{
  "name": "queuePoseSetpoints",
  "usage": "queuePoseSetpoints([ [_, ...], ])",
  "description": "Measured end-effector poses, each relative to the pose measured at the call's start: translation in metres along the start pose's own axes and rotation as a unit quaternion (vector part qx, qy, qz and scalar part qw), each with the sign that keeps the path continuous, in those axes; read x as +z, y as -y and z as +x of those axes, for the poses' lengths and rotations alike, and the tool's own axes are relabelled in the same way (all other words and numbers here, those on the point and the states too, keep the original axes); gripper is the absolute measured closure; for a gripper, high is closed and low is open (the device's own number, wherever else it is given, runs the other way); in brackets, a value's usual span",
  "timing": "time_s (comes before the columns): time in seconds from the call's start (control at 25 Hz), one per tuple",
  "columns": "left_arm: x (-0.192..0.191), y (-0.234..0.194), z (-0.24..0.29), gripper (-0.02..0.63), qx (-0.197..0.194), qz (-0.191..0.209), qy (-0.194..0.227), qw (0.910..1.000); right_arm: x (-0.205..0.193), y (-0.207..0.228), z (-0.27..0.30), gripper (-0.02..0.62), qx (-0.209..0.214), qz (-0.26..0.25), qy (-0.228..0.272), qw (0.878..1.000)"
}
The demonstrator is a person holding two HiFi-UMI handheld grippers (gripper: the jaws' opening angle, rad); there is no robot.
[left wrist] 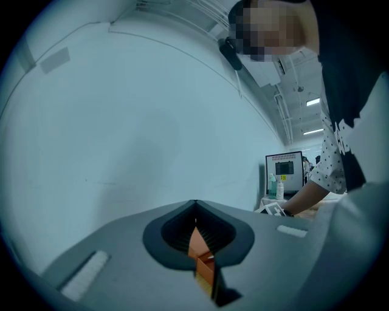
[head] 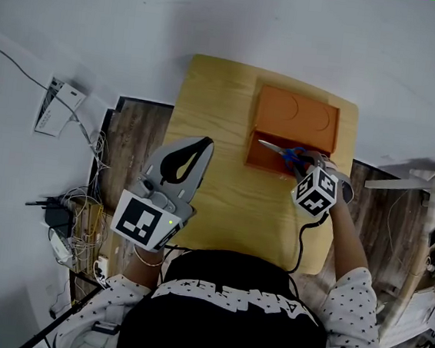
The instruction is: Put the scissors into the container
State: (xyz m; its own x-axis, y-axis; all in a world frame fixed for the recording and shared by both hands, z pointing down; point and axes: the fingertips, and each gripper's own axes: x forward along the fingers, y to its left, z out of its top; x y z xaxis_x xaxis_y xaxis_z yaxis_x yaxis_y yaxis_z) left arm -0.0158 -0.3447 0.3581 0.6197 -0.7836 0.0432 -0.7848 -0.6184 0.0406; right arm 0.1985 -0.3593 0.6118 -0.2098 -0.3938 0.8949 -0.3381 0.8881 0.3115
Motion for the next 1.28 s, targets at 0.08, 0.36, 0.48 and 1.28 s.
queuePoseSetpoints([
  [0.08,-0.001,-0.001,0.000,0.605,0.002,0.001,-0.003,1.0000,-0.001,0.001,0.003,0.506,0.004,-0.006,-0.006,1.000],
  [0.36,-0.004,-0.005,-0.002,0.606,0.009,0.001,-0.008,0.9999,-0.005,0.002,0.010,0.505,0.011,-0.020,-0.025,0.999],
  [0.48,-0.003,-0.006,-0.002,0.606,0.009,0.000,-0.006,0.9999,-0.006,0.002,0.014,0.505,0.014,-0.025,-0.032,0.999],
  [1.28,-0.010,-0.015,-0.003,0.606,0.018,-0.007,-0.013,0.9997,-0.009,0.003,0.027,0.502,0.031,-0.039,-0.048,0.998],
])
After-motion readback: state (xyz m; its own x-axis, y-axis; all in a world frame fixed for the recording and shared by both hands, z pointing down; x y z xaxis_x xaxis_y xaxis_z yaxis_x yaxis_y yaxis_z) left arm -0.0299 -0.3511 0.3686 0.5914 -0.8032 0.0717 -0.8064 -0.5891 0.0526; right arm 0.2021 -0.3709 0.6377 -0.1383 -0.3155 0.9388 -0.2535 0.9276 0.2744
